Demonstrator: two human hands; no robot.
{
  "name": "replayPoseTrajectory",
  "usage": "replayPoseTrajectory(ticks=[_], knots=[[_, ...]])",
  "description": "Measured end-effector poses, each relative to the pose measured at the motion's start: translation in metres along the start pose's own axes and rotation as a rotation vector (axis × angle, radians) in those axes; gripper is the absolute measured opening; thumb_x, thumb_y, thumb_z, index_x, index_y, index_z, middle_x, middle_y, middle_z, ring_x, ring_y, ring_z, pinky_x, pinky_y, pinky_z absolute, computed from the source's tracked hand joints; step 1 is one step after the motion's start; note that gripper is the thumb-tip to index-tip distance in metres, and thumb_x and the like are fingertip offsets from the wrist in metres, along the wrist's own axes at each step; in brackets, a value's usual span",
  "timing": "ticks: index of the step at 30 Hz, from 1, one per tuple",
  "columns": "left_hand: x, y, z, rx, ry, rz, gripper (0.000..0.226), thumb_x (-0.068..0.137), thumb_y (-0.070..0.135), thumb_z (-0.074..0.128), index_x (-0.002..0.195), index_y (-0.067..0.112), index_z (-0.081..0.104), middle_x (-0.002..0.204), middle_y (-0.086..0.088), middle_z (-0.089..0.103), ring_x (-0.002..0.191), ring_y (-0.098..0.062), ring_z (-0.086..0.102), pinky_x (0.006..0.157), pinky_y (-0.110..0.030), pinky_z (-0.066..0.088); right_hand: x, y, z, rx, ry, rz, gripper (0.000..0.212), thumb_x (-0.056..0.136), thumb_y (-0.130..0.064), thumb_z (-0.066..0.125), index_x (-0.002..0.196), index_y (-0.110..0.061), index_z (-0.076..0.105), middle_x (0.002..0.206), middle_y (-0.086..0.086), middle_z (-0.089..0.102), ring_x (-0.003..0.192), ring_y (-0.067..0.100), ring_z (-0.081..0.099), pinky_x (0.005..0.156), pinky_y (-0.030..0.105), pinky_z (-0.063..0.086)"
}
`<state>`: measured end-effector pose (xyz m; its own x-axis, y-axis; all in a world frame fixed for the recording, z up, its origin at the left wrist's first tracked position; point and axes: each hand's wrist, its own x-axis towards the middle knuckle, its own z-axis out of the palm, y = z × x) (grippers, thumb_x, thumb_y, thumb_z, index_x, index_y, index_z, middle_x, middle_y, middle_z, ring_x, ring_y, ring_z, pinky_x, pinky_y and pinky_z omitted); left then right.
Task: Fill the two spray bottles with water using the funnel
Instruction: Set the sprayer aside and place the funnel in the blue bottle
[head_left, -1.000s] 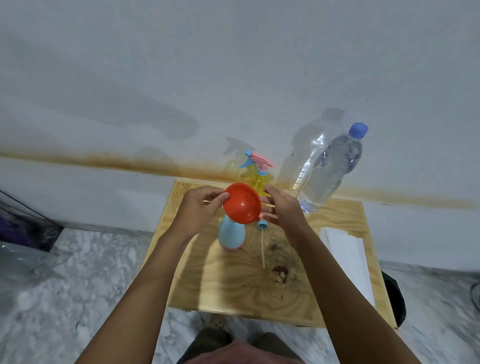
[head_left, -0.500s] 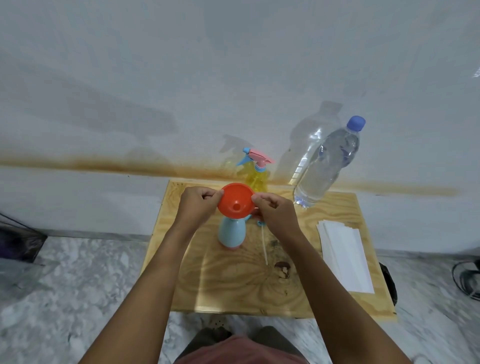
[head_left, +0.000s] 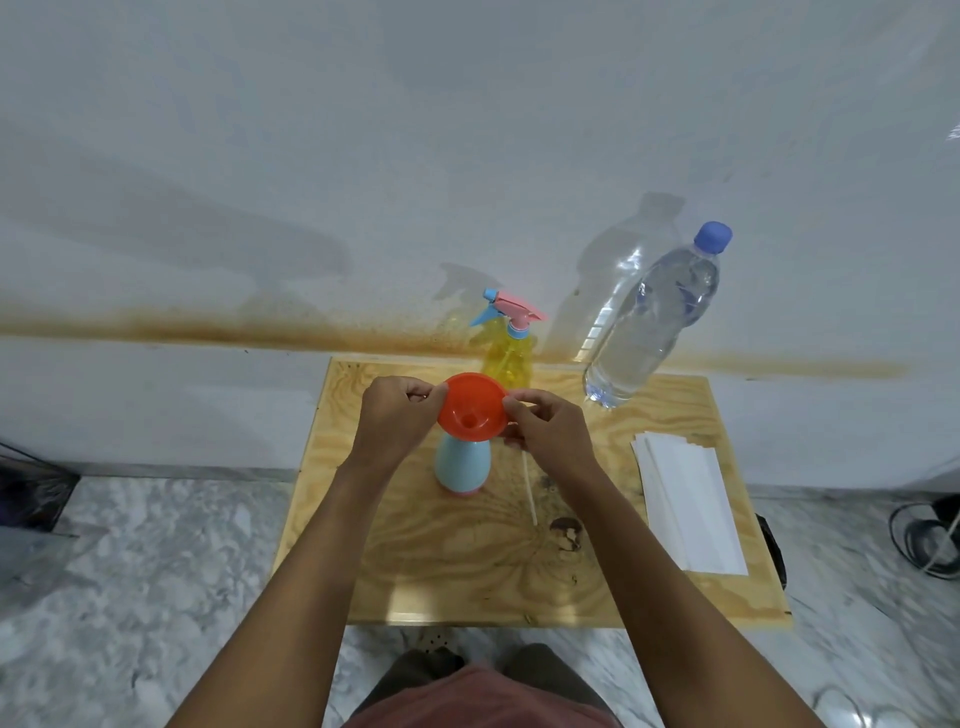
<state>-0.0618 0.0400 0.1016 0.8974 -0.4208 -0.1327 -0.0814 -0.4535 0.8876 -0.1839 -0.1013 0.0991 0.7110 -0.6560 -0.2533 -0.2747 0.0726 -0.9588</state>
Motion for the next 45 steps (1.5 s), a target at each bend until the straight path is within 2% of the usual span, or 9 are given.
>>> replayPoseTrajectory(ticks=[3, 8, 14, 19, 26, 31, 37, 41, 45], knots=[[0.0, -0.005, 0.003, 0.026, -0.01, 0.001, 0.024, 0.092, 0.024, 0.07, 0.072, 0.012, 0.075, 0.044, 0.01, 0.059, 0.051, -0.013, 0.058, 0.065, -0.036, 0.056, 0.002, 0.008, 0.002, -0.025, -0.006, 0.024, 0.012, 0.095, -0.019, 0.066, 0.105, -0.015, 0.071, 0.083, 0.008, 0.075, 0.069, 0.011, 0.073, 0.064, 0.023, 0.059], [-0.003, -0.016, 0.009, -0.012, 0.034, 0.062, 0.017, 0.092, 0.024, 0.07, 0.106, 0.014, 0.074, 0.07, -0.005, 0.067, 0.07, -0.028, 0.069, 0.075, -0.047, 0.06, 0.005, 0.018, 0.005, -0.054, 0.013, -0.006, 0.011, 0.095, -0.019, 0.065, 0.105, -0.017, 0.069, 0.085, 0.01, 0.076, 0.072, 0.015, 0.075, 0.064, 0.025, 0.06], [-0.009, -0.02, 0.013, -0.06, 0.081, 0.067, 0.015, 0.095, 0.02, 0.067, 0.089, 0.034, 0.067, 0.072, -0.001, 0.069, 0.056, -0.02, 0.066, 0.067, -0.046, 0.06, 0.011, 0.021, 0.008, -0.127, 0.051, -0.068, 0.015, 0.095, -0.023, 0.065, 0.106, -0.016, 0.072, 0.077, 0.007, 0.075, 0.064, 0.012, 0.072, 0.066, 0.031, 0.062], [-0.01, -0.021, 0.017, -0.053, 0.096, 0.064, 0.007, 0.095, 0.021, 0.065, 0.093, 0.026, 0.07, 0.077, 0.005, 0.07, 0.069, -0.023, 0.07, 0.069, -0.043, 0.06, 0.011, 0.026, 0.011, -0.139, 0.069, -0.099, 0.009, 0.097, -0.026, 0.063, 0.102, -0.023, 0.07, 0.077, 0.002, 0.074, 0.064, 0.011, 0.072, 0.065, 0.028, 0.061], [-0.007, -0.024, 0.016, 0.046, 0.132, 0.09, 0.019, 0.097, 0.027, 0.064, 0.109, 0.014, 0.072, 0.086, 0.003, 0.066, 0.072, -0.004, 0.059, 0.062, -0.014, 0.044, 0.012, 0.025, 0.007, -0.231, 0.101, -0.122, 0.024, 0.097, -0.032, 0.06, 0.113, -0.018, 0.071, 0.085, -0.007, 0.071, 0.082, 0.012, 0.07, 0.077, 0.032, 0.059], [-0.002, 0.007, 0.009, 0.075, 0.223, 0.25, 0.022, 0.095, 0.032, 0.064, 0.11, 0.016, 0.07, 0.092, 0.002, 0.065, 0.081, -0.014, 0.059, 0.068, -0.032, 0.053, 0.011, 0.019, -0.019, -0.333, 0.211, -0.201, 0.023, 0.097, -0.028, 0.06, 0.116, -0.017, 0.07, 0.094, -0.008, 0.069, 0.083, 0.002, 0.063, 0.071, 0.014, 0.048], [0.01, 0.103, 0.046, -0.139, -0.021, 0.365, 0.018, 0.093, 0.03, 0.068, 0.109, 0.021, 0.07, 0.095, 0.001, 0.066, 0.089, -0.017, 0.063, 0.08, -0.033, 0.055, 0.021, 0.009, -0.079, -0.325, 0.382, -0.148, 0.03, 0.093, -0.034, 0.063, 0.122, -0.024, 0.064, 0.106, -0.006, 0.066, 0.094, 0.006, 0.06, 0.076, 0.023, 0.046], [0.027, 0.153, 0.105, -0.067, -0.25, 0.349, 0.049, 0.089, 0.041, 0.073, 0.132, 0.023, 0.058, 0.109, 0.001, 0.058, 0.099, -0.021, 0.061, 0.091, -0.036, 0.055, 0.045, 0.012, -0.12, -0.308, 0.431, -0.105, 0.048, 0.09, -0.035, 0.068, 0.134, -0.024, 0.053, 0.121, -0.003, 0.06, 0.108, 0.011, 0.058, 0.084, 0.026, 0.045], [0.048, 0.187, 0.162, 0.032, -0.418, 0.32, 0.086, 0.084, 0.042, 0.077, 0.154, 0.022, 0.03, 0.147, -0.002, 0.041, 0.131, -0.018, 0.048, 0.106, -0.03, 0.042, 0.083, 0.017, -0.159, -0.298, 0.399, -0.031, 0.074, 0.085, -0.04, 0.074, 0.146, -0.017, 0.04, 0.137, 0.005, 0.052, 0.124, 0.017, 0.051, 0.096, 0.032, 0.045]])
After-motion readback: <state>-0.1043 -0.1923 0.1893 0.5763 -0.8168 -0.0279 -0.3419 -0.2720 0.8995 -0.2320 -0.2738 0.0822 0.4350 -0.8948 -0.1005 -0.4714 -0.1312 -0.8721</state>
